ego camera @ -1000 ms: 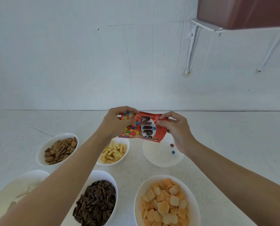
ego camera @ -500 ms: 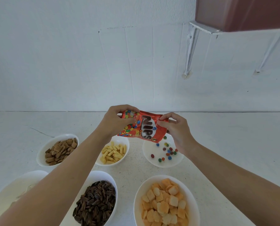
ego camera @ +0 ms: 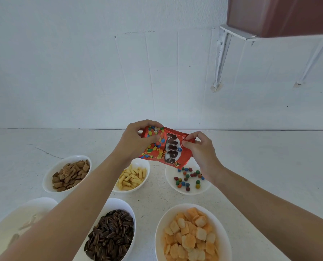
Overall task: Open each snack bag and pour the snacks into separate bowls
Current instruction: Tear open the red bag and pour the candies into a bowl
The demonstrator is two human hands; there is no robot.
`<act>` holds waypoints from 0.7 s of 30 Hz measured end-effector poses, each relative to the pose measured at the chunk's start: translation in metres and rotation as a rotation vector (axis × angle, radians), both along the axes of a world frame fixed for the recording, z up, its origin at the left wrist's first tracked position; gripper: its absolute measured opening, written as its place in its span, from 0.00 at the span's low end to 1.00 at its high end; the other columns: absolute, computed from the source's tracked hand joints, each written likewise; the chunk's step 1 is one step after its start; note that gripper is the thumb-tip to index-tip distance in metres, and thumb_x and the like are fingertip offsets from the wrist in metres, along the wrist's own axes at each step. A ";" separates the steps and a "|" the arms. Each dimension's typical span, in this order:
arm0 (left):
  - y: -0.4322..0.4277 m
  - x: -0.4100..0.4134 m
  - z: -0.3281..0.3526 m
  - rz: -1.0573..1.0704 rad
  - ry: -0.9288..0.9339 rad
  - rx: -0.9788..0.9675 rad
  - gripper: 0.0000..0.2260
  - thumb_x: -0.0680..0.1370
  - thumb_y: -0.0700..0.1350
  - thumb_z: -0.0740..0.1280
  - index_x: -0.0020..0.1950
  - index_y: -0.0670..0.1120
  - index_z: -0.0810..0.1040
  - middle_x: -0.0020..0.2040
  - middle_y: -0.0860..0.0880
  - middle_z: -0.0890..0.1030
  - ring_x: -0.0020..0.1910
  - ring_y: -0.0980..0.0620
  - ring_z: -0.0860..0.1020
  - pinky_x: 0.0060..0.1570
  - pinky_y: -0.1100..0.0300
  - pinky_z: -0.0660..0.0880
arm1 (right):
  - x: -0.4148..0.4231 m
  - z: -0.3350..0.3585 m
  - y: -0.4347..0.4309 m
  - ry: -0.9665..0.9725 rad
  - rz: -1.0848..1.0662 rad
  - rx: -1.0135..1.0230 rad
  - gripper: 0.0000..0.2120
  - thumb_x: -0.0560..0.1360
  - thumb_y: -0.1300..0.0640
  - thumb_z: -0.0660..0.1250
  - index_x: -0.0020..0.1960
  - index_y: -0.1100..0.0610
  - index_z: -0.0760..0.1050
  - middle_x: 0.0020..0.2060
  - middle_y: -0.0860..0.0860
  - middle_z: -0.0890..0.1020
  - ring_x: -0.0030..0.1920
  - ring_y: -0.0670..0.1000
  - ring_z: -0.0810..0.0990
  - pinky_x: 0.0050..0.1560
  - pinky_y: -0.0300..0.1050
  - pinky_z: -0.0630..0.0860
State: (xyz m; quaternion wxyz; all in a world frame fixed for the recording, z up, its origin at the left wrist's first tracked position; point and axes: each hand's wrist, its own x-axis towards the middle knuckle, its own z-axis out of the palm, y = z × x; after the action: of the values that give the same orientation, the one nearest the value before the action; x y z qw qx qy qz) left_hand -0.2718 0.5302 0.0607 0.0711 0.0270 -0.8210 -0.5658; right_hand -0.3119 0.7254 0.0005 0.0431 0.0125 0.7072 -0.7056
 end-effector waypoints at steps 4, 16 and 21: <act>0.003 0.000 -0.005 -0.025 -0.026 -0.051 0.10 0.78 0.45 0.73 0.56 0.57 0.82 0.55 0.54 0.81 0.48 0.54 0.83 0.34 0.67 0.79 | -0.002 -0.010 -0.001 -0.083 0.013 0.092 0.07 0.79 0.61 0.67 0.48 0.50 0.71 0.56 0.53 0.81 0.52 0.55 0.83 0.49 0.47 0.83; 0.004 -0.001 0.007 -0.010 0.079 0.012 0.08 0.79 0.45 0.72 0.56 0.57 0.82 0.54 0.53 0.82 0.52 0.54 0.81 0.39 0.62 0.82 | 0.005 0.017 0.000 0.054 -0.041 -0.056 0.05 0.80 0.62 0.65 0.53 0.55 0.71 0.51 0.50 0.82 0.46 0.50 0.85 0.33 0.37 0.79; 0.008 0.003 -0.002 -0.042 -0.003 -0.049 0.09 0.79 0.45 0.72 0.57 0.57 0.82 0.54 0.55 0.80 0.48 0.56 0.82 0.36 0.66 0.80 | 0.008 0.000 0.000 -0.102 -0.002 0.111 0.05 0.79 0.59 0.66 0.51 0.53 0.69 0.52 0.52 0.82 0.48 0.53 0.84 0.42 0.43 0.80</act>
State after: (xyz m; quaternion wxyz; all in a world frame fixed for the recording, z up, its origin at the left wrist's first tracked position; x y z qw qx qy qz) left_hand -0.2690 0.5382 0.0591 0.0586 0.0087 -0.8351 -0.5469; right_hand -0.3042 0.7251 0.0005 0.0778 0.0514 0.7422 -0.6636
